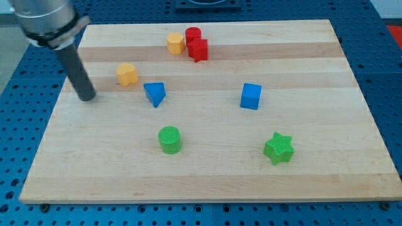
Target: Slide the yellow heart towards to red star
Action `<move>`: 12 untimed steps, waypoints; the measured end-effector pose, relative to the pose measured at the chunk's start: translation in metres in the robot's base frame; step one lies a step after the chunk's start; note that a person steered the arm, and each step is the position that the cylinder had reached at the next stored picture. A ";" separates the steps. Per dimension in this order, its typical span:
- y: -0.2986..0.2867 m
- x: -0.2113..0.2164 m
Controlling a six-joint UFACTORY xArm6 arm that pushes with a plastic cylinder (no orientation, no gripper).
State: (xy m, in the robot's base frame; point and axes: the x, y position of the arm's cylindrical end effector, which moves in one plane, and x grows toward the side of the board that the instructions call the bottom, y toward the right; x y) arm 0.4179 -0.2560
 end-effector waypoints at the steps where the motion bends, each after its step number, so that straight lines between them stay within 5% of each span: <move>1: 0.011 -0.028; 3: 0.107 -0.068; 5: 0.021 -0.030; 7: 0.115 -0.067; 8: 0.128 -0.073; 10: 0.080 -0.017; 12: 0.125 -0.024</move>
